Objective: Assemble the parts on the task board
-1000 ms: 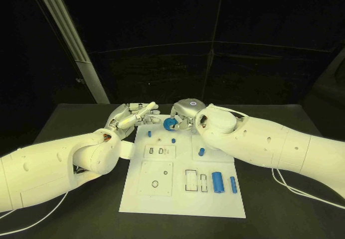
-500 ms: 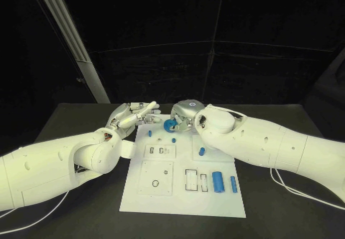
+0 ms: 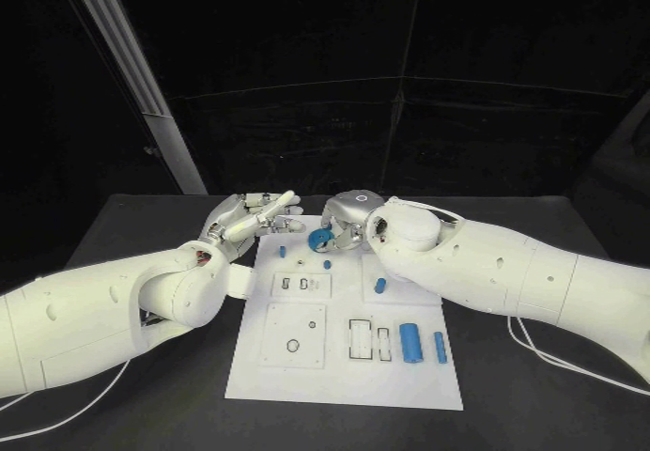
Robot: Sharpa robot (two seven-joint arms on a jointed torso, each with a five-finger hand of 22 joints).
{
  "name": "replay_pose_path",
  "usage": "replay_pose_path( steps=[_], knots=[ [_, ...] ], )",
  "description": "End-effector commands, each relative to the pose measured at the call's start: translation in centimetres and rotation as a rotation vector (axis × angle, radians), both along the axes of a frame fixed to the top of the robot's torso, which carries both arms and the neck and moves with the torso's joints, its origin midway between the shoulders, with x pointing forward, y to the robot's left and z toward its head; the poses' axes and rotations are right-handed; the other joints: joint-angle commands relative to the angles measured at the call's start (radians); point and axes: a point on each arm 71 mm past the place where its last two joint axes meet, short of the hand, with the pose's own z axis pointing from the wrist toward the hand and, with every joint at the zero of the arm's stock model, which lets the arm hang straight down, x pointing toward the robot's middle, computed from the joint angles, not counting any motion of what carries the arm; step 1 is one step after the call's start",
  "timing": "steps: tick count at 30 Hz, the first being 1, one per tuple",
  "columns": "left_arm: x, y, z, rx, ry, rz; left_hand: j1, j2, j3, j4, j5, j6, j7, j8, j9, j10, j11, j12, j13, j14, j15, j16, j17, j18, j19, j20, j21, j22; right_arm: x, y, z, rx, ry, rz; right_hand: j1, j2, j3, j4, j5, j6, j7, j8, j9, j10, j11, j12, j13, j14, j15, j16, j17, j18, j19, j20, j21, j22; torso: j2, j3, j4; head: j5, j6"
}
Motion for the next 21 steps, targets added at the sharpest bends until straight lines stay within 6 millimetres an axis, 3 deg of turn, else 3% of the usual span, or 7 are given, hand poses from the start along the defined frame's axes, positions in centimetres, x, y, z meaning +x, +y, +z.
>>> replay_pose_path(
  steps=[1, 9, 15, 18, 21],
  knots=[
    [0.0, -0.1, 0.1, -0.004, -0.008, -0.012, -0.001, 0.01, -0.004, -0.004, 0.002, 0.0, -0.001, -0.004, 0.0, -0.002, -0.004, -0.005, 0.0, -0.001, 0.006, -0.004, 0.002, 0.007, 0.004, 0.0, -0.004, -0.001, -0.1, 0.1, 0.0, -0.013, 0.013, 0.013, -0.017, 0.009, -0.011, -0.001, 0.017, -0.002, -0.002, -0.002, 0.003, 0.003, 0.005, -0.002, 0.051, 0.093, 0.005, 0.004, 0.207, -0.008, -0.001, 0.008, 0.004, 0.002, 0.0, 0.0001, -0.0001, -0.001, 0.0],
    [0.0, 0.1, 0.1, -0.003, -0.009, -0.008, -0.001, 0.01, -0.004, -0.004, 0.002, 0.0, -0.001, -0.004, 0.0, -0.002, -0.004, -0.005, 0.0, -0.001, 0.006, -0.004, 0.002, 0.007, 0.004, 0.0, -0.004, -0.001, -0.5, -1.9, 1.3, 0.162, -0.087, 0.023, -0.013, 0.031, -0.015, -0.009, 0.057, 0.009, -0.006, 0.001, 0.006, 0.01, 0.002, 0.007, 0.06, 0.093, 0.003, 0.004, 0.206, -0.008, 0.0, 0.006, 0.005, 0.003, -0.002, 0.001, -0.0023, -0.003, 0.003],
    [0.1, 0.6, 0.1, 0.0, -0.01, 0.003, 0.0, 0.011, -0.004, -0.006, 0.002, 0.0, -0.001, -0.004, 0.0, -0.002, -0.003, -0.005, 0.0, -0.001, 0.006, -0.006, 0.003, 0.007, 0.005, 0.0, -0.006, -0.003, -1.5, -7.0, 2.0, 0.317, -0.036, 0.052, 0.072, 0.048, 0.003, -0.057, 0.075, 0.01, -0.007, -0.001, 0.006, 0.003, 0.0, -0.002, 0.053, 0.09, 0.001, -0.002, 0.193, -0.008, -0.003, 0.004, 0.003, -0.001, -0.006, 0.0024, -0.01, -0.001, 0.006],
    [0.2, 0.9, 0.1, 0.002, -0.012, 0.009, 0.001, 0.011, -0.004, -0.006, 0.002, 0.0, -0.001, -0.004, 0.0, -0.002, -0.003, -0.005, 0.0, -0.001, 0.006, -0.006, 0.003, 0.007, 0.005, 0.0, -0.006, -0.003, -1.7, -10.0, 1.9, 0.363, 0.028, 0.034, 0.108, 0.042, 0.006, -0.082, 0.078, 0.01, -0.007, -0.002, 0.006, -0.002, -0.001, -0.009, 0.048, 0.088, 0.0, -0.006, 0.187, -0.006, -0.007, 0.003, 0.0, -0.007, -0.009, 0.003, -0.0162, 0.0, 0.009],
    [0.2, 1.0, 0.1, 0.003, -0.013, 0.012, 0.001, 0.011, -0.004, -0.006, 0.002, 0.0, -0.001, -0.004, 0.0, -0.002, -0.003, -0.005, 0.0, -0.001, 0.006, -0.006, 0.003, 0.007, 0.005, 0.0, -0.006, -0.003, -1.8, -12.5, 1.8, 0.389, 0.065, 0.02, 0.131, 0.034, 0.003, -0.101, 0.077, 0.008, -0.006, -0.003, 0.006, -0.009, 0.0, -0.019, 0.039, 0.087, 0.0, -0.008, 0.182, -0.005, -0.011, 0.003, -0.003, -0.013, -0.01, 0.0064, -0.0221, 0.001, 0.011]
  ],
)
